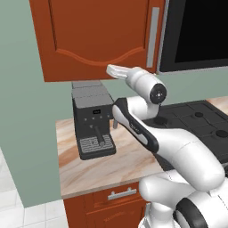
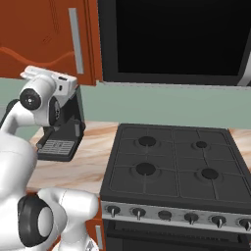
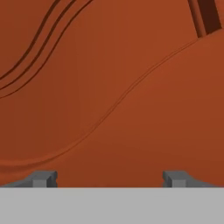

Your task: Close all open cabinet doors.

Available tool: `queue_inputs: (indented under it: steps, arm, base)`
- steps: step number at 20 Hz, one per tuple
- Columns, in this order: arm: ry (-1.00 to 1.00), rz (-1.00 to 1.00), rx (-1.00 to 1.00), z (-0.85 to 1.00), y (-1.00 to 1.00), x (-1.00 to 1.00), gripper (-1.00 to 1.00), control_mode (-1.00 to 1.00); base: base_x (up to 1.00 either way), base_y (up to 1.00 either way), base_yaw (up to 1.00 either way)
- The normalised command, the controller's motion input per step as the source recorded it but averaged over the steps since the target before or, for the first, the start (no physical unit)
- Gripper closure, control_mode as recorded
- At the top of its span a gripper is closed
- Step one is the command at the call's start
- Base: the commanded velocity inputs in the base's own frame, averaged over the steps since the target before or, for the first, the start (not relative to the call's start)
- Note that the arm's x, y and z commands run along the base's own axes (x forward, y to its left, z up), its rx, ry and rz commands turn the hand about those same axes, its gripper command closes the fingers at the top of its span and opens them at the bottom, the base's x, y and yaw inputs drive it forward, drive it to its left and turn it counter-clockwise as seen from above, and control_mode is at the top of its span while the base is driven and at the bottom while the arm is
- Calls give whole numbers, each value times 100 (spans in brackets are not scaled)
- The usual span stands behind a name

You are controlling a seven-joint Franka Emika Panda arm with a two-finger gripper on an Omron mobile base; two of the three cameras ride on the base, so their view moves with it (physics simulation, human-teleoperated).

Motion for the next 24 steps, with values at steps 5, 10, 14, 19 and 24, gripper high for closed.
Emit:
queue_inputs:
  steps: [5,10,14,19,24]
  arm:
    - [0,0,0,0,-8,29,-100,-100]
    - [0,0,0,0,-4,31,-100,-100]
    - [0,0,0,0,-3,26,-100,-100]
    - [0,0,0,0,-1,24,-100,-100]
    - [0,0,0,0,0,21,-100,-100]
  base:
    - [0,0,0]
    - [0,0,0]
    - [0,0,0]
    - [0,0,0]
    - [0,0,0]
